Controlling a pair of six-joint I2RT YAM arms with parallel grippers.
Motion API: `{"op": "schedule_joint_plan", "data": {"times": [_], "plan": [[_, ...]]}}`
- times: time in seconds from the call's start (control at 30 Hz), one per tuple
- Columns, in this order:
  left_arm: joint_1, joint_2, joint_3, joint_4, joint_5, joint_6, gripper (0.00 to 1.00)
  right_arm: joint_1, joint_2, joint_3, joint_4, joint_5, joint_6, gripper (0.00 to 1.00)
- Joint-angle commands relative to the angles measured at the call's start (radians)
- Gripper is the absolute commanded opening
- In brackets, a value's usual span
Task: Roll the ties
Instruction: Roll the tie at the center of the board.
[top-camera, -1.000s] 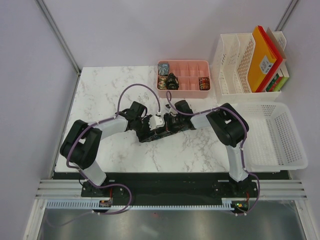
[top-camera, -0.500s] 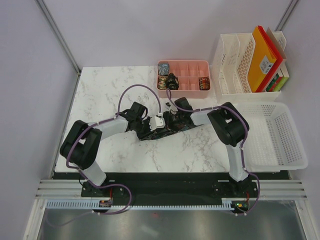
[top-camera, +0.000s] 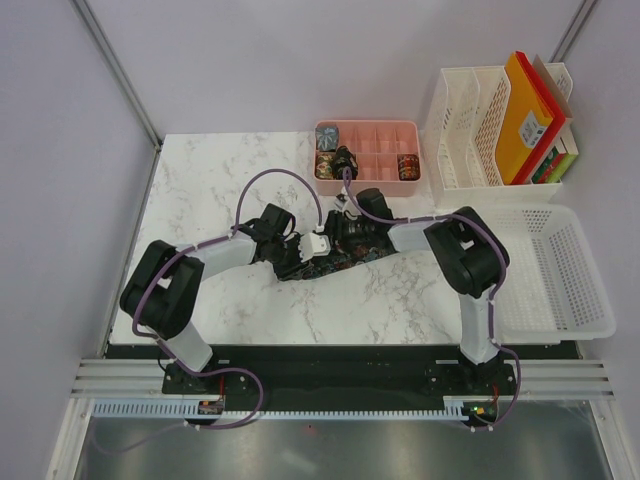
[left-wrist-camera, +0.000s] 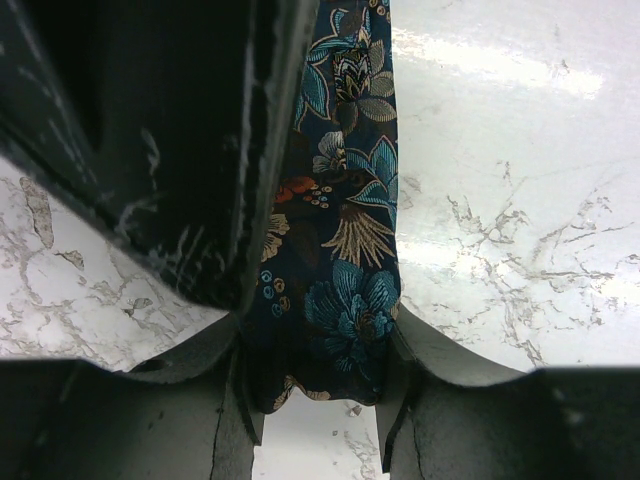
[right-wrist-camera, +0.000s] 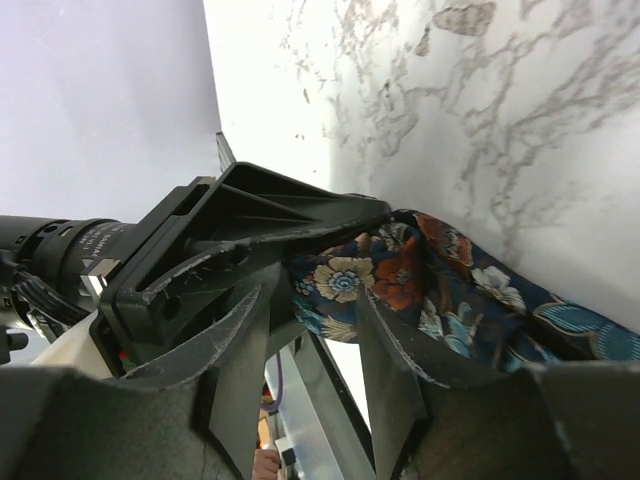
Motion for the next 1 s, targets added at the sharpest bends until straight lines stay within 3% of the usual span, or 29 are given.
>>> {"op": "schedule_joint_plan", "data": {"times": [0.0, 0.2, 0.37, 0.6, 0.7, 0.83, 0.97], "plan": [[-0.005, 0.032, -0.028, -0.057, -0.025, 0.011, 0.33, 0.022, 0.009, -0.014, 0.121, -0.022, 0.068, 0.48], [-0.005, 0.034, -0.021, -0.06, -0.025, 0.008, 0.33, 0.06, 0.037, 0.002, 0.064, 0.014, 0.019, 0.51], [-0.004, 0.034, -0.022, -0.064, -0.025, 0.008, 0.33, 0.063, 0.046, 0.017, -0.074, 0.056, -0.086, 0.49], [-0.004, 0.037, -0.016, -0.066, -0.022, 0.008, 0.33, 0.065, 0.051, 0.026, -0.13, 0.096, -0.139, 0.43], [-0.004, 0.043, -0.013, -0.068, -0.022, 0.005, 0.33, 0.077, 0.065, 0.034, -0.118, 0.087, -0.134, 0.35], [-0.002, 0.042, -0.007, -0.068, -0.021, -0.003, 0.34, 0.074, 0.082, 0.046, -0.134, 0.074, -0.14, 0.05], [0.01, 0.011, -0.007, -0.075, -0.002, -0.021, 0.46, 0.046, 0.085, 0.045, -0.197, 0.074, -0.2, 0.0]]}}
